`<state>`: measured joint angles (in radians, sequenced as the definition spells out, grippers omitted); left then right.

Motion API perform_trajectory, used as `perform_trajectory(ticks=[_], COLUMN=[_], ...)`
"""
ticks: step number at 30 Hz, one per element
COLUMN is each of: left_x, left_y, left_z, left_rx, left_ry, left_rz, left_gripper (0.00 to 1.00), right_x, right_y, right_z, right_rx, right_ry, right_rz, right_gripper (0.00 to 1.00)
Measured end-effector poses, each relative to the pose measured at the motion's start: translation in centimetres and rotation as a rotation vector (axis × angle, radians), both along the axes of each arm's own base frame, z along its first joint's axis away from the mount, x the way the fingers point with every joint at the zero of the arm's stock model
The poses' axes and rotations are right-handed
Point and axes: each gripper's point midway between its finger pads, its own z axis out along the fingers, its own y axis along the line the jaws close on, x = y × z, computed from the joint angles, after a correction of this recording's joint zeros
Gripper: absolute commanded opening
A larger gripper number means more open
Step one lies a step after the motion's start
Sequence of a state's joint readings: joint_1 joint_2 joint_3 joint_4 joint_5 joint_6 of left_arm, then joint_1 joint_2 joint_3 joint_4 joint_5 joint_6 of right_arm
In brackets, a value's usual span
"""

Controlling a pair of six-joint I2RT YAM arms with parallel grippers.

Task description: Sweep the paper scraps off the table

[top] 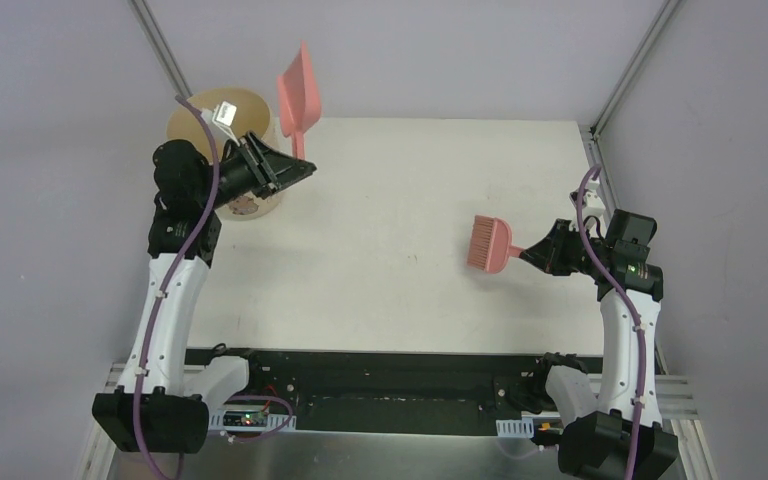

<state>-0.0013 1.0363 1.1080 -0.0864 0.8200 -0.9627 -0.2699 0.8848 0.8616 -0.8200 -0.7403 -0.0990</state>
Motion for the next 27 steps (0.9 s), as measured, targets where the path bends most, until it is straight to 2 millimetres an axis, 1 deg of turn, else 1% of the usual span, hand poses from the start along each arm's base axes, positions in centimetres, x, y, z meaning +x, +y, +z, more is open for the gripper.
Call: perform_trajectory(ticks=[1, 2, 4, 6, 8, 11, 13, 17, 20, 22, 25, 27], left_x=[-0.3, -0.5, -0.8, -1.6, -3.2, -5.8, -7.5, -9.6, -10.2, -10.2, -10.4, -10.6], left_y=[0.0, 0.0, -0.2, -0.7, -1.2, -1.9, -2.2, -2.0, -1.3, -1.2, -2.3, -3.4], left_z=[-0.9, -2.3, -5.7, -9.6, -12.9, -16.3, -18.1, -20.6, -22.1, -23.2, -24.7, -25.8], left_rx=[0.035, 0.077, 0.157, 0.228, 0.286, 0.392, 0.485, 0.654, 0.761, 0.829, 0.914, 0.959], left_ry=[0.017, 0.049, 0.14, 0.253, 0.357, 0.47, 0.524, 0.577, 0.603, 0.614, 0.602, 0.584], left_rz=[-0.007, -0.019, -0.04, -0.091, -0.15, -0.227, -0.277, -0.329, -0.332, -0.334, -0.373, -0.411], left_gripper=[0.0, 0.0, 0.0, 0.0, 0.0, 0.0, 0.0, 0.0, 0.0, 0.0, 0.0, 0.0], right_x=[0.0, 0.0, 0.1, 0.2, 0.2, 0.0, -0.3, 0.3, 1.0, 0.8, 0.2, -0.4], right_y=[0.0, 0.0, 0.0, 0.0, 0.0, 0.6, 1.4, 3.1, 5.0, 6.7, 8.5, 8.8], right_z=[0.0, 0.0, -0.2, -0.4, -0.5, -0.4, -0.1, 0.3, 0.7, 0.6, -0.7, -1.8], right_rx=[0.0, 0.001, 0.003, 0.006, 0.009, 0.04, 0.079, 0.133, 0.175, 0.226, 0.305, 0.341], right_ry=[0.001, 0.003, 0.011, 0.021, 0.028, 0.031, 0.052, 0.142, 0.258, 0.358, 0.491, 0.588], right_rz=[0.0, 0.0, 0.0, 0.0, 0.002, 0.038, 0.089, 0.204, 0.357, 0.482, 0.601, 0.623], right_gripper=[0.0, 0.0, 0.0, 0.0, 0.0, 0.0, 0.0, 0.0, 0.0, 0.0, 0.0, 0.0])
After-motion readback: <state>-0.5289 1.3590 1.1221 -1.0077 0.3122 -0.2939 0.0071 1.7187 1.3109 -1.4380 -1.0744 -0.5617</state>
